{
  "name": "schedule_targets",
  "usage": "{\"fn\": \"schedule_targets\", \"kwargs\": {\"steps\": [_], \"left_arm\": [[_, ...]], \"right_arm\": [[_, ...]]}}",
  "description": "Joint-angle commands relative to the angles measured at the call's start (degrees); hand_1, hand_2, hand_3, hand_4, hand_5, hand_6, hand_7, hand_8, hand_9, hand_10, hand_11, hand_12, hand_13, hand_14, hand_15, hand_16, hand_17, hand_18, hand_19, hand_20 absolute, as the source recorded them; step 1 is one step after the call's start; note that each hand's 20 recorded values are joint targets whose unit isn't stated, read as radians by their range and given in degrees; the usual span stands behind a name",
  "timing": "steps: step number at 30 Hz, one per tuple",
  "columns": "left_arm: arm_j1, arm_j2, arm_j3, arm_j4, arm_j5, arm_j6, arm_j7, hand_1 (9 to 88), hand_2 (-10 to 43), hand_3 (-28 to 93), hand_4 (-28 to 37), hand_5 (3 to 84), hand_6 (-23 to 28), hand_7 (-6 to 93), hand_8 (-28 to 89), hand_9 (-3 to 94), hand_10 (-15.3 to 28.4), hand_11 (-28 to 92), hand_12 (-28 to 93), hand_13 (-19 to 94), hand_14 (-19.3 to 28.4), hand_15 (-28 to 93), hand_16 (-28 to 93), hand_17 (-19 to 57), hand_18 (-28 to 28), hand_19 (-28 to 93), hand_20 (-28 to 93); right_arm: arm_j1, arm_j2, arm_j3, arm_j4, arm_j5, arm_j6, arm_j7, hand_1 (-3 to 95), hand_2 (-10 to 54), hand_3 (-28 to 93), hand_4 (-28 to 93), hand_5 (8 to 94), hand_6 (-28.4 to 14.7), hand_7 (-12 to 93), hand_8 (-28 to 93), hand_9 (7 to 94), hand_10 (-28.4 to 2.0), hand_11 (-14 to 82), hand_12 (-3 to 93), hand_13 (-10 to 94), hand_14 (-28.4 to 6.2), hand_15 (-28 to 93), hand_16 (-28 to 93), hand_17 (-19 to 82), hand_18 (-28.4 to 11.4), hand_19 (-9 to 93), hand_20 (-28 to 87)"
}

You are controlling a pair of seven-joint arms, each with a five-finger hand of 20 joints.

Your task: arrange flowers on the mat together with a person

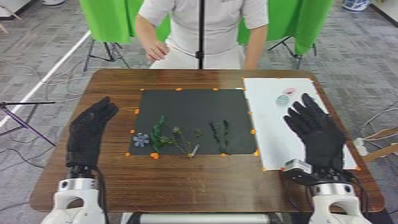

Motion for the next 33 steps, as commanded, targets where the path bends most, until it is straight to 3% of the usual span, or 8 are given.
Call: {"fn": "schedule_targets", "kwargs": {"steps": [1, 6, 8, 13, 21, 33], "left_arm": [[-0.1, -0.18, -0.02, -1.16, 0.46, -1.51, -0.05, 28.9, -8.1, 66, -18.6, 47.5, 3.3, 14.6, -7, 44.8, 12.6, 14, 15, 36, 15.0, 11, 3, 6.7, 9.7, 2, 17], [0.06, -0.39, 0.07, -0.88, 0.13, -1.8, -0.92, 28.9, -8.2, 66, -18.2, 47.3, 3.3, 14.6, -7, 44.8, 12.6, 14, 15, 36, 15.0, 11, 2, 6.6, 9.5, 2, 17], [0.26, -0.51, 0.02, -0.88, 0.3, -1.71, -0.83, 29.1, -8.1, 65, -18.1, 47.3, 3.3, 14.6, -7, 44.8, 12.5, 14, 15, 36, 14.9, 11, 2, 6.6, 9.5, 2, 17], [0.27, -0.32, -0.07, -0.77, -0.79, -1.47, -0.55, 29.5, -8.2, 65, -17.8, 47.5, 3.4, 14.6, -7, 44.8, 12.4, 14, 15, 37, 14.7, 11, 2, 6.5, 9.5, 2, 17], [-0.25, -0.06, 0.18, -0.35, -0.6, -2.2, -0.74, 29.5, -8.2, 65, -17.7, 47.5, 3.4, 14.8, -7, 44.8, 12.4, 14, 15, 37, 14.7, 11, 2, 6.5, 9.5, 2, 17], [0.25, -0.23, -0.55, -0.65, -1.3, -1.23, -0.37, 29.3, -8.0, 65, -17.7, 47.5, 3.4, 14.8, -7, 44.9, 12.3, 14, 15, 37, 14.8, 11, 2, 6.4, 9.4, 2, 17]], "right_arm": [[0.77, 0.24, -1.5, 0.26, -0.07, -1.36, 1.42, 3.1, 6.6, 76, -20, 36.2, -4.7, 7, -9, 36.1, -13.7, 3.0, 7.8, 27, -11.3, 8, 9, 14, -13.7, 3, 23], [-0.15, -0.23, -2.4, 0.06, 0.65, -0.39, 2.2, 3.4, 6.9, 75, -20, 37.2, -5.1, 6, -9, 33.6, -12.5, 2.2, 7.6, 27, -10.9, 8, 9, 14, -13.4, 3, 23], [-0.48, 0.03, -2.68, -0.09, 1.48, 0.78, 2.3, 3.3, 7.3, 75, -20, 37.3, -5.1, 6, -9, 33.4, -12.5, 2.2, 7.6, 27, -11.0, 8, 9, 14, -13.4, 3, 23], [-0.51, 0.91, -3.48, 0.03, 2.98, 1.06, 2.69, 2.5, 8.6, 74, -21, 37.7, -4.8, 7, -9, 33.3, -12.7, 2.2, 7.6, 27, -11.5, 9, 9, 14, -13.6, 3, 23], [0.55, 0.91, -3.72, 0.31, 3.04, 0.87, 2.53, 2.9, 9.0, 74, -20, 38.4, -4.7, 7, -9, 32.9, -13.0, 2.2, 8.0, 28, -12.3, 10, 10, 14, -13.8, 4, 24], [-0.11, 1.34, -4.19, 0.22, 3.8, 2.3, 1.03, 2.9, 9.1, 75, -20, 39.3, -4.7, 7, -9, 33.7, -13.3, 2.3, 8.3, 29, -12.7, 10, 11, 14, -13.9, 5, 24]]}}
